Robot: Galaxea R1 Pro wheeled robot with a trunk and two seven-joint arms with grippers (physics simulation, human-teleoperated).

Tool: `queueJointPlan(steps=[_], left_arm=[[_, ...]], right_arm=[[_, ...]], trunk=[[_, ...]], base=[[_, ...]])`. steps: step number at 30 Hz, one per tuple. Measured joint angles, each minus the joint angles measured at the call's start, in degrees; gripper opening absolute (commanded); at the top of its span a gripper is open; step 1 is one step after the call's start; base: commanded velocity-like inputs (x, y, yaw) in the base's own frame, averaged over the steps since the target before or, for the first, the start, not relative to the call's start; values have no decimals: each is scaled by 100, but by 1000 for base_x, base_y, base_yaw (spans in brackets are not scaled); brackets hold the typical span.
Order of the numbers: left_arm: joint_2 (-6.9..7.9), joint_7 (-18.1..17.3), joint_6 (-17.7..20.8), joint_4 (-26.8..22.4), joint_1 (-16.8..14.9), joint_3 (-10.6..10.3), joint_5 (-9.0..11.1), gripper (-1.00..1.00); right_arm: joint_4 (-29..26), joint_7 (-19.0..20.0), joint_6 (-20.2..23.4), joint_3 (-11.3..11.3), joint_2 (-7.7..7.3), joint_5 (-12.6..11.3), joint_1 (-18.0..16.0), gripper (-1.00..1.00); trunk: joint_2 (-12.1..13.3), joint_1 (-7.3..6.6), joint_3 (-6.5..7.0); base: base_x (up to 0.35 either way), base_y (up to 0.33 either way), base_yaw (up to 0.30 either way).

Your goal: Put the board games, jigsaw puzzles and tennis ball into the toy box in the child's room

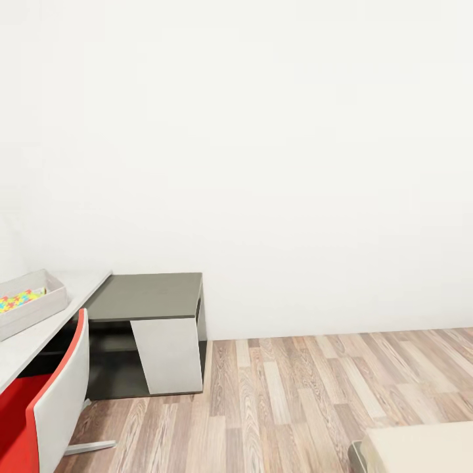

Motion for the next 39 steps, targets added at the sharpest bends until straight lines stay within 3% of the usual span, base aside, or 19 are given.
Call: queueJointPlan(steps=[5, 12, 19, 25, 35, 39], left_arm=[[-14, 0, 43, 0, 43, -1, -7, 100], [-164, 14, 68, 0, 143, -2, -9, 100], [-286, 544, 15, 5, 290, -4, -2, 100], [-375, 634, 16, 5, 303, 0, 7, 100], [-328, 654, -24, -5, 300, 23, -1, 100], [-456, 636, -41, -52, 296, 60, 17, 100]], right_arm=[[1, -2, -184, 10, -105, -11, 205, 100], [5, -7, -197, 29, -172, -13, 311, 100], [5, -5, -173, 60, -269, 38, 523, 100], [4, -22, -211, 74, -288, 149, 537, 100], [4, -49, -233, 64, -293, 154, 539, 100], [4, -42, -242, 67, -229, 147, 539, 100]], trunk=[[0, 0, 0], [0, 0, 0], [0, 0, 1], [0, 0, 1], [0, 0, 1], [0, 0, 1]], base=[[0, 0, 0], [0, 0, 0], [0, 0, 0], [0, 0, 0], [0, 0, 0], [0, 0, 0]])
